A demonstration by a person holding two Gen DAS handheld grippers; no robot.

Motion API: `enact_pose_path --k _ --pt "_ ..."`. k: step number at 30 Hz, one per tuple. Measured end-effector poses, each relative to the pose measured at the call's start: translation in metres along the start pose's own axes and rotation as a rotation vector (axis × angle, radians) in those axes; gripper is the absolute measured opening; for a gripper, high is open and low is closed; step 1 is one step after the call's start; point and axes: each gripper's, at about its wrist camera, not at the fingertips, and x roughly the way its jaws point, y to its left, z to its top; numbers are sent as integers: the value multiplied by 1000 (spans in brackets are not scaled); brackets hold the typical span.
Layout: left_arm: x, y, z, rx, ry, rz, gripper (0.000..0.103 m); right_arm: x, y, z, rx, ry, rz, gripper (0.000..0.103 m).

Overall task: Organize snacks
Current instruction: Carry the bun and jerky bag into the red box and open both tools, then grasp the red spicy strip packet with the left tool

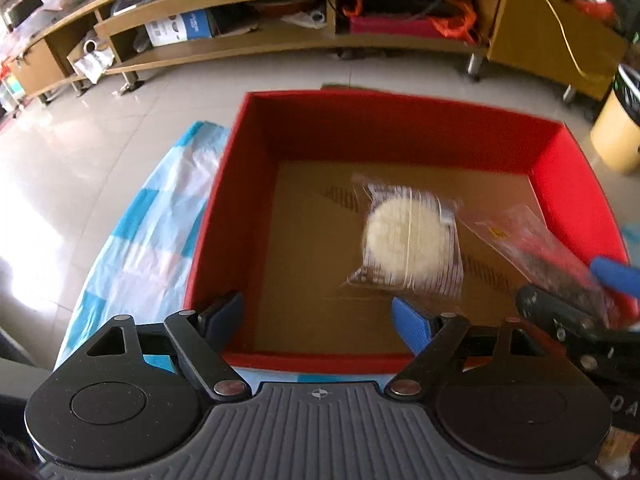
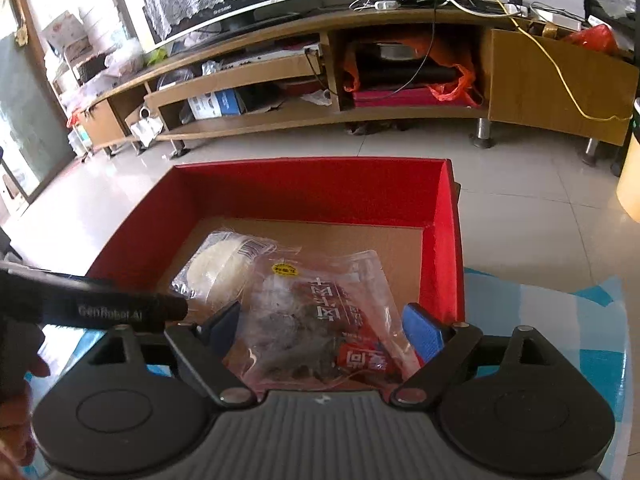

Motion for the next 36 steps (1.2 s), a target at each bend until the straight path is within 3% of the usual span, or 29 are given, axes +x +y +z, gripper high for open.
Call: enact_pose_path --k 9,16,21,25,32,36 --pt "-13 14 -22 -73 70 -70 87 -5 5 -7 -22 90 46 90" --pt "-41 16 -24 -118 -21 -113 89 -37 2 2 14 -37 44 89" --pt "-66 11 -38 -94 -55 -155 91 -67 -4 2 35 -89 49 89" --pt "-76 -1 -55 -57 -47 -200 91 -79 -9 -12 41 -67 44 89" --pt "-92 1 -76 -56 -39 -261 97 -91 -10 -47 -83 12 33 89" --pt "-89 8 -86 -80 -13 -285 97 -83 -30 -53 21 27 59 89"
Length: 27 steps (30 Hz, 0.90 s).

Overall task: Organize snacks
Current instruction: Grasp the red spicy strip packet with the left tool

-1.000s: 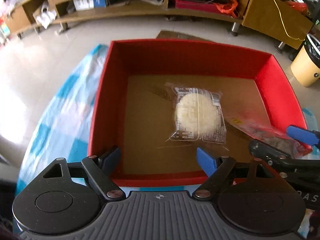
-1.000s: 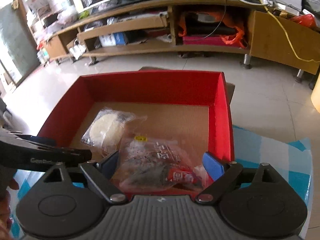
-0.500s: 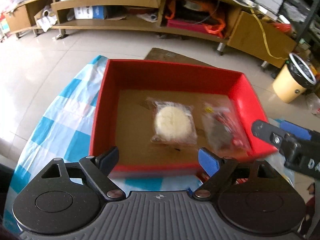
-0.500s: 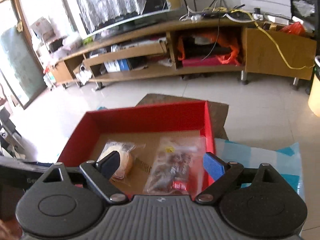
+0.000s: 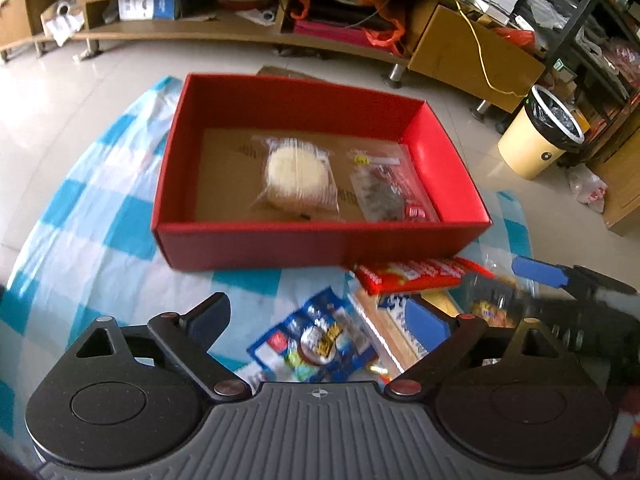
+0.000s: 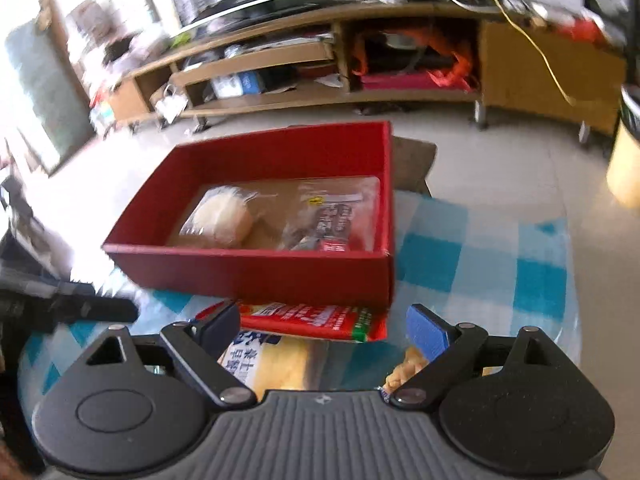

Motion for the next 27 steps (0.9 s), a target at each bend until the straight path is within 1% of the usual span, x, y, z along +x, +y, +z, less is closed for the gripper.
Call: enact_pose_path --k 2,4,7,9,11,13,16,17,20,21,22,23,24,27 --pt "2 2 0 -9 6 1 97 7 -15 4 81 -1 19 89" --pt "3 5 0 -20 7 9 97 20 -27 9 164 22 70 89" --pt "3 9 2 -37 8 1 97 42 -31 10 231 58 135 90" --pt "3 11 3 -36 6 3 97 53 -28 10 231 79 129 90" --pt "3 13 4 -28 3 9 97 58 -24 8 230 110 154 89" --pt "3 15 4 -31 3 11 97 54 -15 3 220 136 215 89" --pt "-3 22 6 -43 -11 11 97 37 7 -4 152 158 290 90" --pt "-6 25 5 -50 -18 12 97 29 11 -7 147 154 329 90" --pt "-14 35 3 -70 -31 14 98 9 9 -12 245 150 568 90" --pt "-16 37 2 -72 -33 17 98 3 10 -13 246 158 632 90" --pt "-16 40 1 -74 -34 25 98 -4 13 -14 224 148 647 90" --pt "-16 41 1 -76 -33 32 98 -11 15 -14 203 127 618 90" --pt "-16 42 1 -79 -30 35 98 -16 16 -14 186 107 568 90" --pt "-13 45 -2 -95 -8 21 98 -20 15 -14 131 52 385 90"
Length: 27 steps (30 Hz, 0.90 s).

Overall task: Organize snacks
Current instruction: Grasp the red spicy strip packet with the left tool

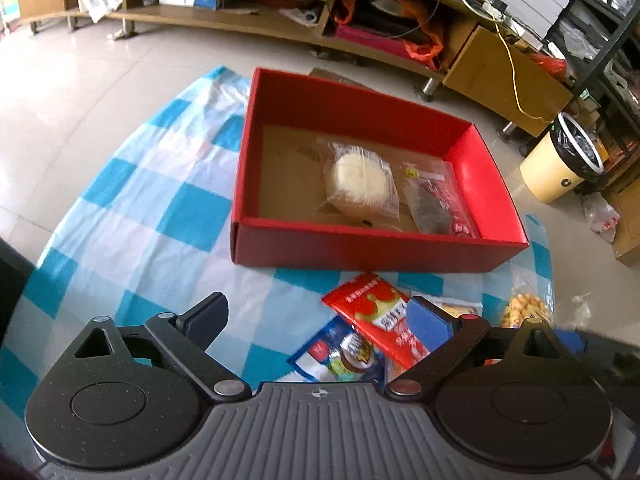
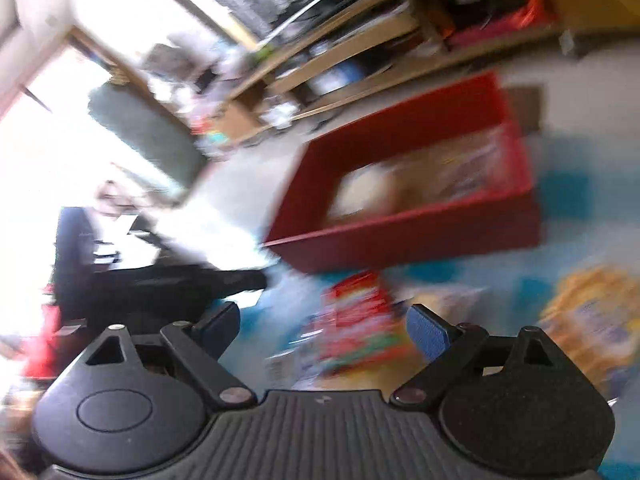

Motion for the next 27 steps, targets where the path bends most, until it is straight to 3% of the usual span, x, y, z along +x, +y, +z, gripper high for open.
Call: enact_pose_path --k 5,9,15,20,23,27 --pt "11 -7 -8 -29 52 -42 101 20 -5 7 7 12 -113 90" --pt "32 -20 -9 -93 113 -75 100 12 -14 17 66 -36 -131 90" --pt "61 -44 -8 -233 137 -11 101 -19 -28 18 117 -89 -124 90" --pt "86 -71 -6 -225 156 163 102 -38 -29 15 120 -104 -100 90" --pt "84 -78 -9 -199 146 219 92 -47 -27 14 107 -116 -107 90" --pt "68 -74 -15 -150 137 219 64 -55 -27 12 113 -125 -110 90"
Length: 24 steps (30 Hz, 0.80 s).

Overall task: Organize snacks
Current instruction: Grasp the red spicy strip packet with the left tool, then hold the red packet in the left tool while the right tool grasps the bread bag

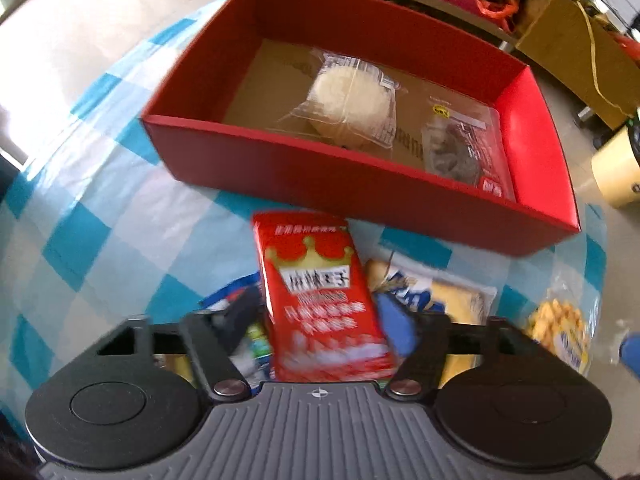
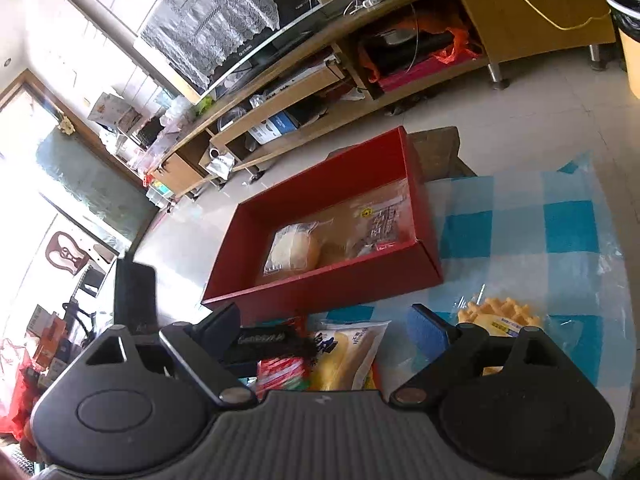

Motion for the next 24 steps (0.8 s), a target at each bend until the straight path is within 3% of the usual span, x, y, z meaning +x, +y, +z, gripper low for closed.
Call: enact_pose_path --k 4,9,17,20,24 --pt "-15 24 -13 49 18 -2 61 5 2 -5 1 32 -4 90" --pt "-19 47 -30 130 17 53 61 32 8 -20 -13 113 -32 90" --pt "-3 42 -38 209 -40 83 88 67 26 -34 -71 179 -105 90" --pt "3 46 -38 201 -24 51 83 78 34 -38 -111 192 -140 90" --pt "-10 61 -33 144 -46 -2 65 94 34 -39 -110 245 -179 90"
